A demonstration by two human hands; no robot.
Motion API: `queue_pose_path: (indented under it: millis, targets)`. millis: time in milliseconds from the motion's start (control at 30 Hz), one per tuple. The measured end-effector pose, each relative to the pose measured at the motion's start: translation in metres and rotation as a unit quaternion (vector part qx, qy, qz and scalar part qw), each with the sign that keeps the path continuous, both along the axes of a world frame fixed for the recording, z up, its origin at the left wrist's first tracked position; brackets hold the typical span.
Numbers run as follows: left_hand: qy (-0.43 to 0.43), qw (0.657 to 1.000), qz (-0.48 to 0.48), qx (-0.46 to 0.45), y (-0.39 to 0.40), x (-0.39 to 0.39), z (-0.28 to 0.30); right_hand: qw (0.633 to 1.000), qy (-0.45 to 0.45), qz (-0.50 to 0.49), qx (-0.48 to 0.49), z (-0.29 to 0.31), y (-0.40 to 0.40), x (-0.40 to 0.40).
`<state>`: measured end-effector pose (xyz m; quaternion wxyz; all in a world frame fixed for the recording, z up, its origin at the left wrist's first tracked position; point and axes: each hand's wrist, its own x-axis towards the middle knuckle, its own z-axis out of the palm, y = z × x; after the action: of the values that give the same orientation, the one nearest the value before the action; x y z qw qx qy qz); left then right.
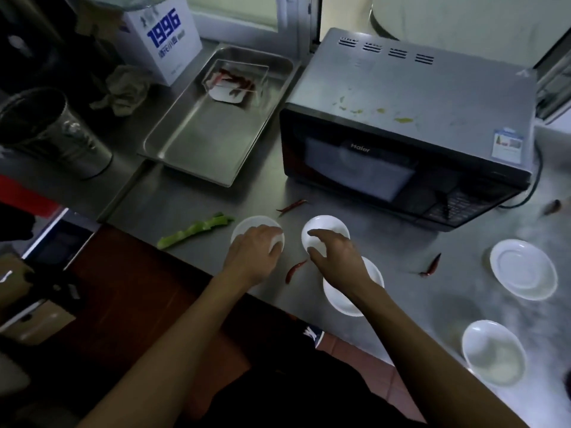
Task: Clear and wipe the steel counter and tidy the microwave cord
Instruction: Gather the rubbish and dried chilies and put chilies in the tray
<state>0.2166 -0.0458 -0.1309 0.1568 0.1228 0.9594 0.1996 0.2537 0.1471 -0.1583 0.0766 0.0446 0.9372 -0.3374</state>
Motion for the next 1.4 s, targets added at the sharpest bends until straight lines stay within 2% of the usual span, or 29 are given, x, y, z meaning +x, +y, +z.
queue_pose_path:
  millis: [167, 300, 500, 667, 833, 967, 1100, 1267, 1400]
  targets:
    - [0.009, 1.000, -0.004, 0.026, 0.010, -0.029, -0.013, 1.000, 0.011, -0.022, -0.009, -0.005, 0.002, -0.007]
    - [0.005, 1.000, -0.027, 0.008, 0.019, -0.044, -0.022, 0.998, 0.015, -0.059, -0.019, -0.011, 0.003, -0.007]
    - [0.048, 0.995, -0.089, -0.009, 0.019, -0.074, -0.039, 0.993, 0.002, -0.111, -0.032, -0.023, -0.005, -0.007]
    - [0.046, 0.989, -0.138, -0.012, 0.012, -0.115, -0.060, 0.988, 0.008, -0.154, -0.022, -0.028, -0.028, -0.017]
    - [0.038, 0.979, -0.200, -0.003, 0.009, -0.155, -0.078, 0.965, 0.020, -0.259, -0.011, -0.031, -0.060, -0.016]
    - [0.032, 0.971, -0.236, -0.006, 0.013, -0.177, -0.098, 0.951, -0.002, -0.310, 0.005, -0.040, -0.095, -0.009]
    - [0.035, 0.954, -0.299, -0.011, 0.016, -0.187, -0.114, 0.936, 0.015, -0.351, 0.029, -0.054, -0.119, -0.005]
    - [0.064, 0.941, -0.333, -0.004, 0.025, -0.192, -0.118, 0.918, -0.022, -0.393, 0.051, -0.068, -0.135, 0.007]
    - [0.082, 0.937, -0.336, -0.036, 0.028, -0.193, -0.119, 0.908, -0.084, -0.410, 0.035, -0.082, -0.141, 0.010]
